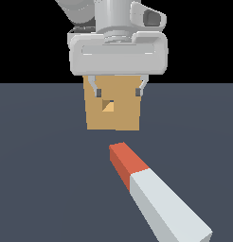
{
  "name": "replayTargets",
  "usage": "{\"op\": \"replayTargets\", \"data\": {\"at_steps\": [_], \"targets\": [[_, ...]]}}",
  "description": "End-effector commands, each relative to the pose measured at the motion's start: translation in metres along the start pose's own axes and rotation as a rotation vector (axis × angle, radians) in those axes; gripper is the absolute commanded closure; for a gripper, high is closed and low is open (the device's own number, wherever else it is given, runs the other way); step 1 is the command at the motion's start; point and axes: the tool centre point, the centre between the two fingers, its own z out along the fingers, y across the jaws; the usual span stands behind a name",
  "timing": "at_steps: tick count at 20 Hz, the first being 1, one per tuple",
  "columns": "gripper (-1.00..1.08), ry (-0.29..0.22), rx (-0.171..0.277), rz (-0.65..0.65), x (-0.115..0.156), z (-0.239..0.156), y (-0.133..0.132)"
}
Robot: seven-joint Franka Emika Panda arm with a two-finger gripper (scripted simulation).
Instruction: Insert the peg into the horizontal hole in a box.
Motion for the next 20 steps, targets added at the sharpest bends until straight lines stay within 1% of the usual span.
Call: {"op": "replayTargets", "data": {"at_steps": [1, 6, 11, 16, 20], "targets": [[-0.92, 0.000, 0.000, 0.000, 0.000, 0.000, 0.000], [-0.92, 0.000, 0.000, -0.010, -0.004, 0.003, 0.000], [-0.92, 0.000, 0.001, -0.040, -0.016, 0.010, 0.002], [-0.92, 0.001, 0.003, -0.090, -0.036, 0.023, 0.006], [-0.92, 0.002, 0.004, -0.146, -0.058, 0.038, 0.012]]}}
